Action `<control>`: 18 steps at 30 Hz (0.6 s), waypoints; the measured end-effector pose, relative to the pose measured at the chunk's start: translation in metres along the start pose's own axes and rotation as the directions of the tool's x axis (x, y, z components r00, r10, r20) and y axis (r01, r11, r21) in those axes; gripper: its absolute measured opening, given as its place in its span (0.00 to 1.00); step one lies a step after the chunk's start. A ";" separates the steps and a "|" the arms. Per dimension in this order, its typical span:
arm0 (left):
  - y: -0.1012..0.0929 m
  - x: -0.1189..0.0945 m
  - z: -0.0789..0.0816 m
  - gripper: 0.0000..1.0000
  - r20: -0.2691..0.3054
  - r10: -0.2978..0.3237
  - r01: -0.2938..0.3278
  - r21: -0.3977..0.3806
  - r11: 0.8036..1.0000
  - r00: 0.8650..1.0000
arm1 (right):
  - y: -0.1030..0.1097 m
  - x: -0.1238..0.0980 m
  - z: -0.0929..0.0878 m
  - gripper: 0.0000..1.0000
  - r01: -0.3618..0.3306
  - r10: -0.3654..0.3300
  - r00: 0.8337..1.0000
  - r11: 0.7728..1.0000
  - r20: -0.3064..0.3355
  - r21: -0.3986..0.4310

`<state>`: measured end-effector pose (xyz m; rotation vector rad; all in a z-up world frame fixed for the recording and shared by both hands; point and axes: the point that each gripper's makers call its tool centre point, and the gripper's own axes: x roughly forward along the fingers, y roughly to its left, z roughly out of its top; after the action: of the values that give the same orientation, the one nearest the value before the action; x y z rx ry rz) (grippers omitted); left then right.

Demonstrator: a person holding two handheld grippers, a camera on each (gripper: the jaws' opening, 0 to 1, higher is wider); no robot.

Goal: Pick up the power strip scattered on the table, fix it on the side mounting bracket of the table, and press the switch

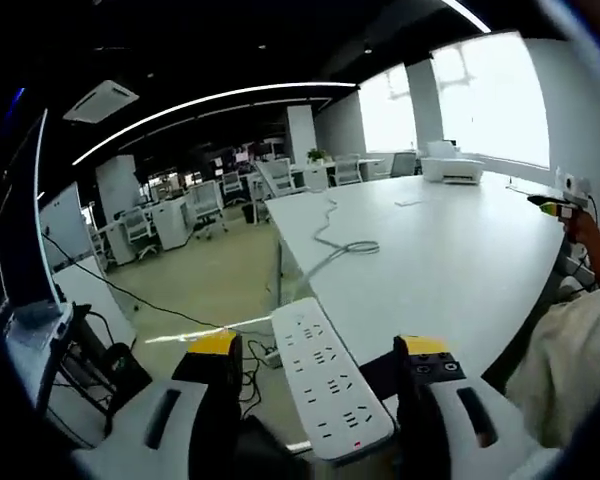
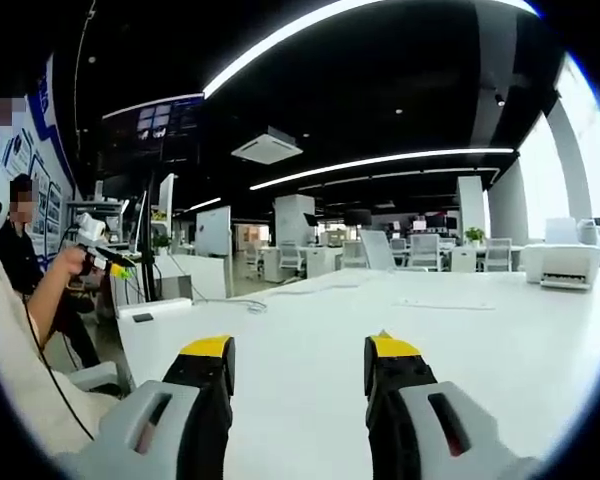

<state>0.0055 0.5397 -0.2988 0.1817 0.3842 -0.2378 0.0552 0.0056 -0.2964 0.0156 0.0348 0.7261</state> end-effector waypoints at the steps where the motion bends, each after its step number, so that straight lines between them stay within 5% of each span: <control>1: 0.002 -0.001 0.000 0.63 -0.003 -0.001 0.001 0.002 1.000 1.000 | 0.000 0.000 0.000 0.48 0.000 0.000 1.000 1.000 -0.001 0.000; 12: -0.003 -0.005 -0.010 0.62 -0.113 -0.080 0.087 0.053 0.995 0.990 | -0.001 0.001 -0.002 0.47 -0.001 0.001 1.000 1.000 -0.005 0.000; 18: -0.011 -0.008 -0.010 0.62 -0.122 -0.157 0.164 0.048 0.985 0.980 | 0.000 0.000 -0.003 0.47 -0.002 0.002 1.000 1.000 -0.007 -0.001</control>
<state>-0.0079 0.5324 -0.3066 0.2224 0.5101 -0.3986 0.0556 0.0056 -0.2989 0.0120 0.0411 0.7278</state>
